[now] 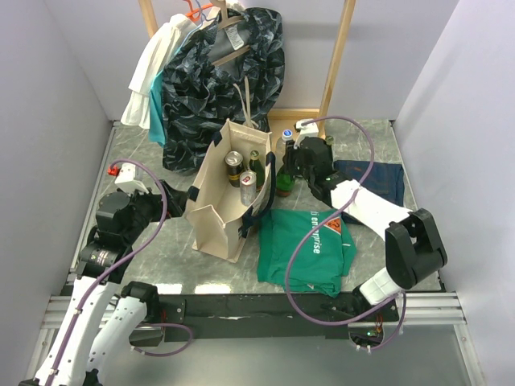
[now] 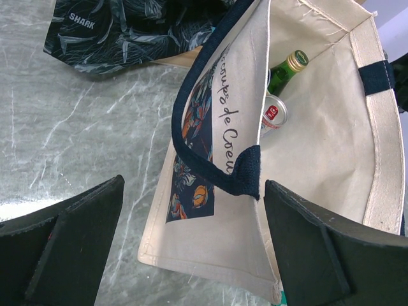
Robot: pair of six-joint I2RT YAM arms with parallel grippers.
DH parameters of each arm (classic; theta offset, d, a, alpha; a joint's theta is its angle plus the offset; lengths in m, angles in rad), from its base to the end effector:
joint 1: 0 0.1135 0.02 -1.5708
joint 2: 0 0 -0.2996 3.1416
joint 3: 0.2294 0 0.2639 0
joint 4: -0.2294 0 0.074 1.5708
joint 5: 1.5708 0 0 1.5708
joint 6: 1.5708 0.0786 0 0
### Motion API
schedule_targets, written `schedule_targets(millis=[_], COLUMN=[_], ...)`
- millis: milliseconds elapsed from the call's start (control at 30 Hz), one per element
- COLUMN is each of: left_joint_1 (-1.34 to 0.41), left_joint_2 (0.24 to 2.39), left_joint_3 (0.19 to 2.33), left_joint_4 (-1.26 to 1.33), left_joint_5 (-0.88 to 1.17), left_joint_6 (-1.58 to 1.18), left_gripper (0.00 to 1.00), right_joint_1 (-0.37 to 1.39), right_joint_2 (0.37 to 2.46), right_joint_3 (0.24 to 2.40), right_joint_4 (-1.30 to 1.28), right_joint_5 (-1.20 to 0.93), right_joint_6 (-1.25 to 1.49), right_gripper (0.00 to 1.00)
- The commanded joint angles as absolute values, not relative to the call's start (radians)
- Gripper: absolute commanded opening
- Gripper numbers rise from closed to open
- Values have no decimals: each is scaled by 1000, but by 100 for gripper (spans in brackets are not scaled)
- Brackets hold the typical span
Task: Take the beverage out of the canvas bag
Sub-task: Place the drink at the center of the board.
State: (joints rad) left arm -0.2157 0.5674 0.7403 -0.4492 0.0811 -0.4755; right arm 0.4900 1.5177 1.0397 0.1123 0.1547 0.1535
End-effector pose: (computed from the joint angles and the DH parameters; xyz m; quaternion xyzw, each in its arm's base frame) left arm 0.1517 -0.0398 0.3363 -0.0790 0.7935 -0.2345 0.5559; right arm 0.3600 0.1783 0.2935 -0.0944 0.8172 0.1183 0.5562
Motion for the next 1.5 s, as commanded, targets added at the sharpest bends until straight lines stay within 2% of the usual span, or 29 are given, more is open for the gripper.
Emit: schedule_targets(millis=[0, 867, 967, 1067, 1100, 1267, 1367, 1433, 1467], left_joint_1=[-216, -216, -216, -216, -216, -216, -216, -216, -216], left_joint_2=[566, 584, 586, 584, 584, 583, 583, 584, 584], left_joint_3=[759, 762, 762, 762, 762, 761, 759, 761, 761], left_joint_4=[-414, -414, -414, -413, -414, -414, -414, -414, -414], left_joint_5=[74, 81, 81, 84, 83, 80, 81, 83, 83], left_joint_6=[-474, -471, -471, -472, -471, -472, -472, -472, -472], left_gripper=[96, 96, 96, 97, 96, 96, 96, 96, 96], right_joint_1=[491, 523, 525, 529, 529, 535, 537, 541, 541], right_joint_2=[1503, 1623, 1624, 1629, 1629, 1638, 1640, 1637, 1635], right_joint_3=[1115, 1236, 1241, 1247, 1247, 1255, 1258, 1259, 1256], right_joint_4=[307, 150, 132, 121, 120, 104, 97, 92, 92], right_joint_5=[150, 155, 158, 152, 152, 155, 163, 178, 182], right_joint_6=[186, 158, 155, 149, 149, 140, 137, 132, 126], right_gripper=[0, 0, 17, 23, 31, 34, 35, 26, 18])
